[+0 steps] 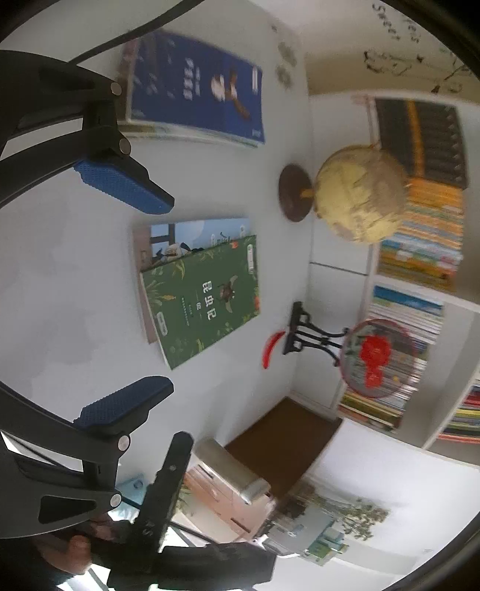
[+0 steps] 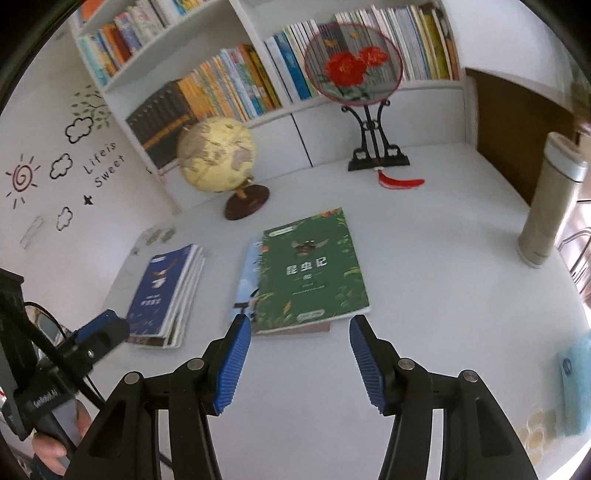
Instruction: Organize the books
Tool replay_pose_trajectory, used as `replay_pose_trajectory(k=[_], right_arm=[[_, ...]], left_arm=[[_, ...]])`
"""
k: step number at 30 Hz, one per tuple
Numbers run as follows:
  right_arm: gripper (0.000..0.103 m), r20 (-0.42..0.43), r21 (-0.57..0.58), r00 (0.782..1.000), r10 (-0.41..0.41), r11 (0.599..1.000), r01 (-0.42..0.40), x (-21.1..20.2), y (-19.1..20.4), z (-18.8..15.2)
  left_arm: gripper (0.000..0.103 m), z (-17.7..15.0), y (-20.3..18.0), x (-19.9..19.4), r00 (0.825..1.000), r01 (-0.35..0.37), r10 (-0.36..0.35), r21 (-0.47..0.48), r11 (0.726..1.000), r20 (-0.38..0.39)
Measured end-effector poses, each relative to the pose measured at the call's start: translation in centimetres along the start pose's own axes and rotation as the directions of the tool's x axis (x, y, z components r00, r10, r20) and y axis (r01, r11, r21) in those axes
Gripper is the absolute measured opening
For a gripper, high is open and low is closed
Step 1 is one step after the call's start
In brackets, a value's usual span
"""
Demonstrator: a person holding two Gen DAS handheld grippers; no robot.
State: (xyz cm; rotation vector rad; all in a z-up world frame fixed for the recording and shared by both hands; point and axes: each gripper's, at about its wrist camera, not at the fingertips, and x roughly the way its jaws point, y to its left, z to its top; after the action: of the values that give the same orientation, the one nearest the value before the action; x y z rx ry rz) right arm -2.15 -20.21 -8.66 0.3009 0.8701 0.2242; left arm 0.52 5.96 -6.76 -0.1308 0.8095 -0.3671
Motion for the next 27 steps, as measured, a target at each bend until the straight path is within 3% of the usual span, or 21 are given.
replay_pose_trajectory(k=[5,12,22,27], right_arm=[[0.054,-0.055,0.03,0.998,-0.043,0.999,0.045,6.4,-2.3,1.8],[0.049,-0.116,0.035,0.99,-0.078,0.996,0.083,13.4,-4.8,2.9],[0.049,-0.159,0.037,0.985,-0.068,0.997,0.075,18.1,-6.3,4.0],[0.045,-0.18,0.024,0.982,-0.057,0.998,0.063,19.6,-6.3,3.9]], left_arm=[[0.087,0.9,1.9,6.8,0.994,0.057,-0.059,-0.029,0.998,-0.096],[0.087,1.2,3.4,13.9,0.981,0.068,-0.08,-0.076,0.995,-0.177],[0.082,0.6,3.1,18.3,0.963,0.075,-0.092,-0.073,0.994,-0.255],[0.082,0.4,2.8,18.6,0.963,0.089,-0.104,-0.069,0.994,-0.25]])
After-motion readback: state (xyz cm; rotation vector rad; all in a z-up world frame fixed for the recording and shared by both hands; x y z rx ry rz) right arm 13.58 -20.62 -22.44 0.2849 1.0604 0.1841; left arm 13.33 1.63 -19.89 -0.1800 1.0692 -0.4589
